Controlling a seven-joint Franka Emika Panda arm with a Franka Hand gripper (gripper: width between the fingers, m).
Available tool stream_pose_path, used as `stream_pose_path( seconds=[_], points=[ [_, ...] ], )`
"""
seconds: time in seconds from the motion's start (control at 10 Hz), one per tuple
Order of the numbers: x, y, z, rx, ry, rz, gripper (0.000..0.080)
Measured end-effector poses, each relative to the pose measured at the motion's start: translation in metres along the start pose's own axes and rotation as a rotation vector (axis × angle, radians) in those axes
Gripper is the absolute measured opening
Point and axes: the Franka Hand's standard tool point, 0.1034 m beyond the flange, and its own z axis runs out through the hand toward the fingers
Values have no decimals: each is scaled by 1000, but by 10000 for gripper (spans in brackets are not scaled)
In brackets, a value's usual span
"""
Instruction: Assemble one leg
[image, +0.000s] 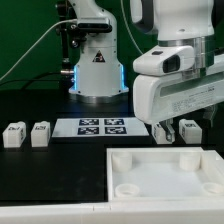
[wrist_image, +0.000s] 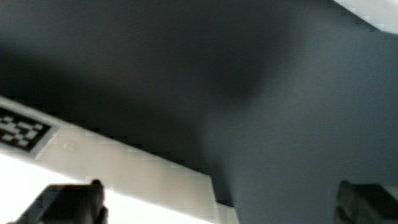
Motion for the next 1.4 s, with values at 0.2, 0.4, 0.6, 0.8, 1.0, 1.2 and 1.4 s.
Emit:
stream_pose_path(
  seconds=[0.2, 0.4, 0.6, 0.8, 1.0, 1.2, 1.4],
  points=[
    [-7, -18, 6, 15, -43, 112, 649],
    [-4, -23, 5, 18, -66, 95, 649],
    [-16, -26, 7, 21, -175, 123, 649],
    [-22, -39, 4, 22, -414, 190, 649],
    [-29, -45, 3, 34, -648, 232, 649],
    [-31, -45, 5, 54, -836, 225, 649],
    [-34, -44, 9, 70, -973, 219, 649]
  ],
)
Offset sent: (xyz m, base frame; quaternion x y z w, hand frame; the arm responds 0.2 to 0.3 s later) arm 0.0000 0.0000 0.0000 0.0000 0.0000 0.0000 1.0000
